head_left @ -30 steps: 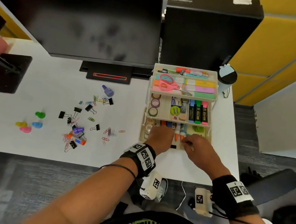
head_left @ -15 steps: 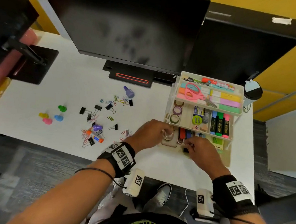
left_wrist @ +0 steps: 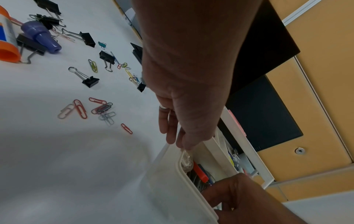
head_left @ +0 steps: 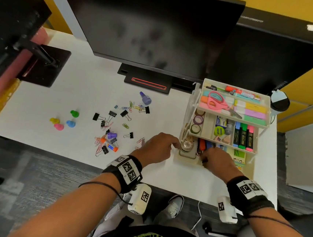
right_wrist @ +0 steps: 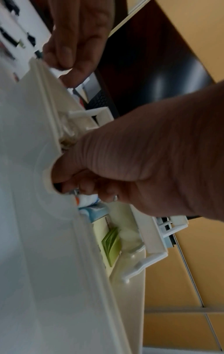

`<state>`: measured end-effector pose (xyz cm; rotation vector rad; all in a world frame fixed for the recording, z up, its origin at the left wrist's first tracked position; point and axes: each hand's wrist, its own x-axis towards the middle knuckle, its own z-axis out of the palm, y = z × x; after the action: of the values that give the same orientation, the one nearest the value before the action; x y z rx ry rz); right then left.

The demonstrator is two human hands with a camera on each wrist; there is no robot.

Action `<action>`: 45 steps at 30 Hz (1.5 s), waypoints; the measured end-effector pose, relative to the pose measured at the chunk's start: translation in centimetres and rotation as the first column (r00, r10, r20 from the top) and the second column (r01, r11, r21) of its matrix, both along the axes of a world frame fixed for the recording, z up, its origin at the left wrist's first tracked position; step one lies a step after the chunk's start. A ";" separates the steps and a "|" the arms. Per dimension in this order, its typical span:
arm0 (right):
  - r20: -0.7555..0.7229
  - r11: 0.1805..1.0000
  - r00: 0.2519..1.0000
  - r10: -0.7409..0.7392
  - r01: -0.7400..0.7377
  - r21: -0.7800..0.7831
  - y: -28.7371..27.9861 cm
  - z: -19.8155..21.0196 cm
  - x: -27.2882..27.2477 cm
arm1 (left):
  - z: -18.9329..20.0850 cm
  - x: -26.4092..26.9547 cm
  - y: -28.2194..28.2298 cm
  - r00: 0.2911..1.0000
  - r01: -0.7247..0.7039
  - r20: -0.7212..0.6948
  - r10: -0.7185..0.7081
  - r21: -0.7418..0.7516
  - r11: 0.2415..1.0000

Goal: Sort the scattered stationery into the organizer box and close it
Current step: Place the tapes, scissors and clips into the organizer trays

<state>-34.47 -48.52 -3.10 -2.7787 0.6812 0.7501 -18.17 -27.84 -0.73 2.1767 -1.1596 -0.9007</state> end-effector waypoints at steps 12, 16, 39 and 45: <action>0.225 0.999 0.973 0.046 -0.049 0.009 1.6 3.6 0.6 | 0.3 -0.4 -1.0 1.000 -0.022 0.015 0.022 -0.006 1.000; 0.190 0.989 0.980 0.062 -0.086 0.118 3.0 2.5 2.3 | 0.2 -0.2 -0.5 1.000 -0.014 0.004 0.014 0.040 0.999; 0.332 0.931 0.943 0.006 -0.126 0.342 11.3 4.2 12.3 | -1.2 9.8 12.5 0.915 -0.385 0.167 0.368 0.088 0.919; 0.309 0.872 0.948 0.074 -0.211 0.442 18.6 0.7 16.2 | -2.1 14.0 18.3 0.854 -0.512 0.189 0.485 0.129 0.849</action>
<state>-18.22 -29.97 -2.38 -2.4246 0.1981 0.4469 -4.19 -9.58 -2.79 2.5516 -0.5259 -0.6311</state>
